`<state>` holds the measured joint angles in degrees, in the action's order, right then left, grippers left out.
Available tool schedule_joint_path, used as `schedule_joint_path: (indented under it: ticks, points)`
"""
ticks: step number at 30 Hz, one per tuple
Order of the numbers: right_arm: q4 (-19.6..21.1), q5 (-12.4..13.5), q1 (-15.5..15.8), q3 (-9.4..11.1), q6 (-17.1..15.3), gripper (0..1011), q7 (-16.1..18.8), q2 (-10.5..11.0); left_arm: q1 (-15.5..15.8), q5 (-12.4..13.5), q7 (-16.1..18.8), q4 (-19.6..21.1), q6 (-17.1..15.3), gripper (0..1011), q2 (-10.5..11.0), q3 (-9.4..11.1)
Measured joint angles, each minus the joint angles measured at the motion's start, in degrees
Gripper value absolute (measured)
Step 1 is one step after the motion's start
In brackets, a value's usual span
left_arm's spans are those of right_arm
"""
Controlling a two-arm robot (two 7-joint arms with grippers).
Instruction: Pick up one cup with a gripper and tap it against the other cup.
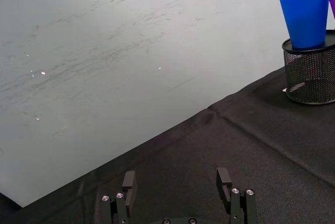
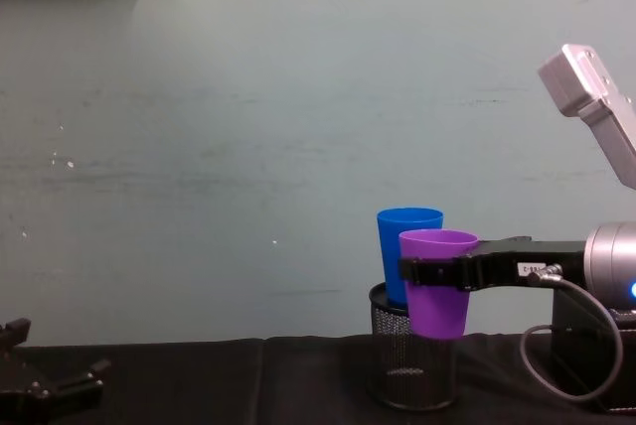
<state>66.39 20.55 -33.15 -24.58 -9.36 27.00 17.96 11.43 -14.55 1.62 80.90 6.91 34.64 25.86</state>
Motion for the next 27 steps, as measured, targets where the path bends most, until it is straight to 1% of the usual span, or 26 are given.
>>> schedule_joint_path:
  ticks: [27]
  points:
    - [0.0,0.0,0.0,0.0,0.0,741,0.0,0.0,0.0,0.0,0.0,0.0,0.0,1000,0.0,0.0]
